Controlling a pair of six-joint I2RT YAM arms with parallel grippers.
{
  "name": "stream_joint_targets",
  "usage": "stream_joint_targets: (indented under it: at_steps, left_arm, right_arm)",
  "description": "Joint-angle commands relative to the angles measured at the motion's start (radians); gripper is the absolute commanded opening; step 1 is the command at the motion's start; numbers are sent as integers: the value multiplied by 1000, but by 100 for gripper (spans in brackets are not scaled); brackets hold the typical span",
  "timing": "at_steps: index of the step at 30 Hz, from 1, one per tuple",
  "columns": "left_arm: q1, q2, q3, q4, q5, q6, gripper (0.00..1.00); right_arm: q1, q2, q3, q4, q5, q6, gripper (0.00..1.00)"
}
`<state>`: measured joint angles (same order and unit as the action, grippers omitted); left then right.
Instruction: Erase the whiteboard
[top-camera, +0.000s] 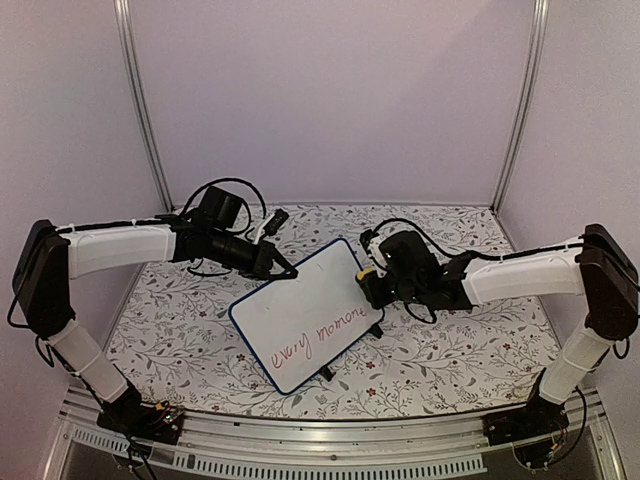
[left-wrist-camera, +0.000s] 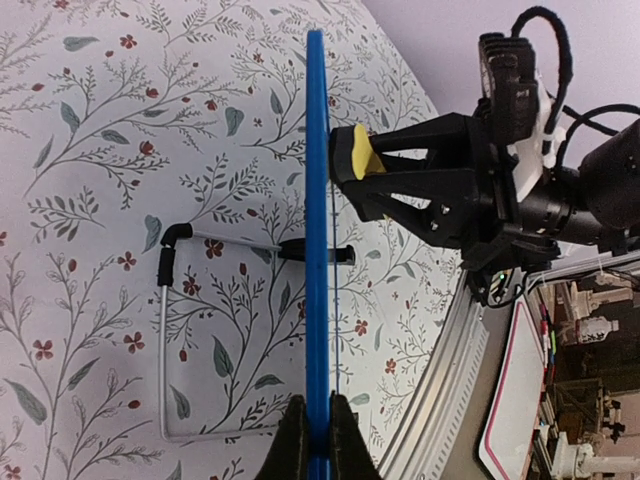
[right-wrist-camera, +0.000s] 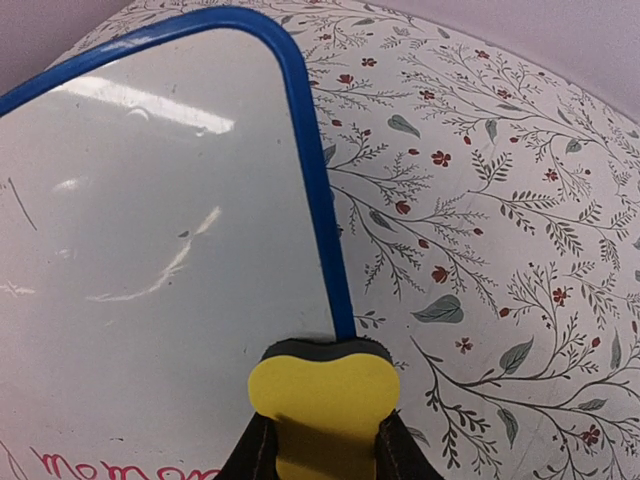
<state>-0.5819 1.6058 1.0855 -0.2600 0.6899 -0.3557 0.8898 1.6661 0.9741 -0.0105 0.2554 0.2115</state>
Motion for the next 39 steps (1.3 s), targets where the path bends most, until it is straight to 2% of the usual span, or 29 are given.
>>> stream_joint_targets:
  at_steps: [1, 15, 28, 31, 39]
  left_arm:
    - [-3, 4, -4, 11, 41, 40, 0]
    - [-3, 16, -3, 13, 41, 38, 0]
    - [-3, 6, -3, 13, 29, 38, 1]
    - [-3, 9, -2, 11, 33, 38, 6]
    - [2, -20, -10, 26, 13, 37, 30]
  right_arm:
    - [-3, 28, -61, -28, -22, 24, 21]
    - [-3, -42, -156, -20, -34, 64, 21]
    - [-3, -160, -115, -67, -54, 63, 20]
    - [-2, -202, -122, -56, -56, 65, 20]
    - [8, -228, -122, -43, -90, 66, 21]
